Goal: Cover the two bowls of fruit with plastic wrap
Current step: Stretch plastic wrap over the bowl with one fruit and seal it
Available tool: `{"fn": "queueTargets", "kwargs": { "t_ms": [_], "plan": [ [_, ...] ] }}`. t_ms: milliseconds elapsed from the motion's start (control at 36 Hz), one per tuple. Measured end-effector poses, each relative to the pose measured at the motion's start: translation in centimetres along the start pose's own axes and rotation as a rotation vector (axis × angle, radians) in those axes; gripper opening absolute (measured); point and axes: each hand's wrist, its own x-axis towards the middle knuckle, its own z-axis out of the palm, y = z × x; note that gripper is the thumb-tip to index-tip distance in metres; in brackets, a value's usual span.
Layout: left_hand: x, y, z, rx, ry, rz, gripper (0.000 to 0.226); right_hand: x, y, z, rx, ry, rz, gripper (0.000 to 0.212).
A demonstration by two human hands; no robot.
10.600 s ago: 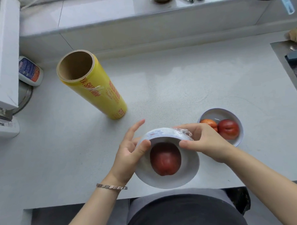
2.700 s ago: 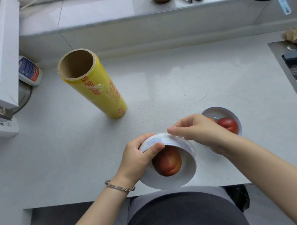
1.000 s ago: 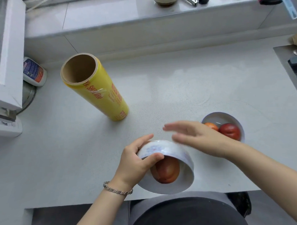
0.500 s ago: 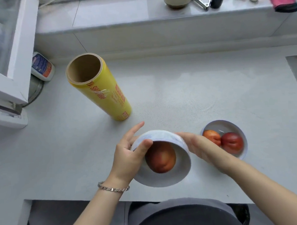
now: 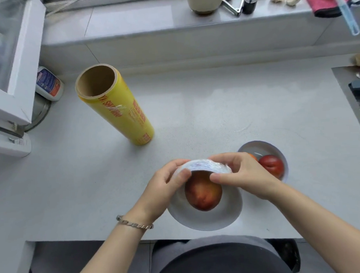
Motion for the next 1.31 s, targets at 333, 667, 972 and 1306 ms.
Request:
{"fn": "queueTargets", "kwargs": {
  "t_ms": [333, 667, 972, 1306],
  "plan": [
    [-0.1, -0.8, 1.4, -0.081, 0.213, 0.092, 0.062, -0.2, -1.0, -1.1, -0.103, 0.051, 0.093, 0.011],
    [-0.1, -0.5, 0.5, 0.029, 0.156, 0.107, 0.041, 0.3, -2.2, -2.7, -0.09, -0.138, 0.275, 0.013],
    [0.0, -0.9, -0.2, 0.085, 0.163, 0.112, 0.041, 0.0, -1.4, -2.5, 0.53, 0.062, 0.336, 0.018],
    [0.0, -1.2, -0.3, 0.102, 0.133, 0.113, 0.041, 1.0, -1.6, -1.8, 0.066, -0.16, 0.634, 0.039]
  ]
}}
